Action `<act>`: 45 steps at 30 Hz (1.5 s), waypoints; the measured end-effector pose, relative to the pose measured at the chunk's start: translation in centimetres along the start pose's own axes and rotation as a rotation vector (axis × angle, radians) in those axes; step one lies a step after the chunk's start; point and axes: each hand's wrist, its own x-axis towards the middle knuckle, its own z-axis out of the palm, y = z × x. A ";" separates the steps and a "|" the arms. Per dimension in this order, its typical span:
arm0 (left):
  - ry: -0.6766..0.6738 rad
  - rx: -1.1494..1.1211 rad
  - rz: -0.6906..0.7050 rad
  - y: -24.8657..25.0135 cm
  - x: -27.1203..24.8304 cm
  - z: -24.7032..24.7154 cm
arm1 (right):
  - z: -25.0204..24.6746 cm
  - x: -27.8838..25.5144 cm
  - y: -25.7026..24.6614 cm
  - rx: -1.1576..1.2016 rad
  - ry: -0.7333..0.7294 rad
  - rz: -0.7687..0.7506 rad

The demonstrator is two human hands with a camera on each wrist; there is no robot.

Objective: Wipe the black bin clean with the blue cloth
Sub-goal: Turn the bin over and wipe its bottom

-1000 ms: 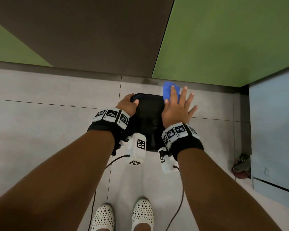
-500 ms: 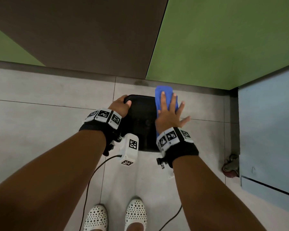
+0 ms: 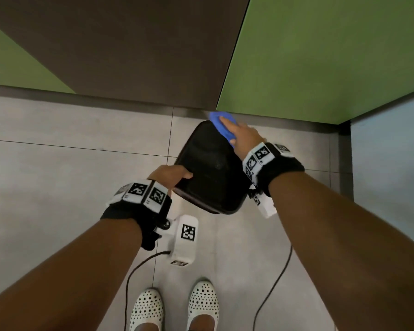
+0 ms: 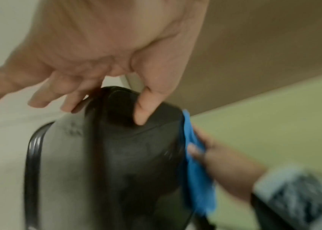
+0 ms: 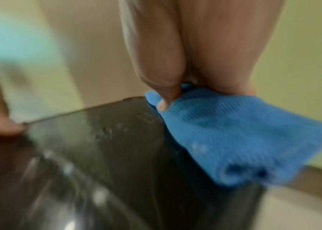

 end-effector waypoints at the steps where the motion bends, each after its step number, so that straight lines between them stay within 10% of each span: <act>1: 0.052 0.044 0.045 0.0 0.0 0.1 | 0.0 0.2 -0.5 -0.062 -0.005 -0.061; 7: 0.127 0.111 0.305 2.1 1.8 0.5 | 0.4 -0.1 -4.5 -0.195 0.003 -0.154; 17: 0.015 0.198 0.262 2.0 2.0 0.0 | 3.7 -0.1 -4.2 -0.180 0.022 -0.129; 27: -0.006 0.099 0.271 2.4 1.9 0.0 | 3.8 -1.3 -1.2 0.116 0.238 0.406; 34: 0.049 0.040 0.294 2.0 1.8 0.1 | 5.5 -1.1 -5.7 -0.073 0.056 -0.074; 45: 0.096 -0.028 0.301 1.9 1.7 0.7 | 6.0 -4.6 -0.4 0.334 0.227 0.470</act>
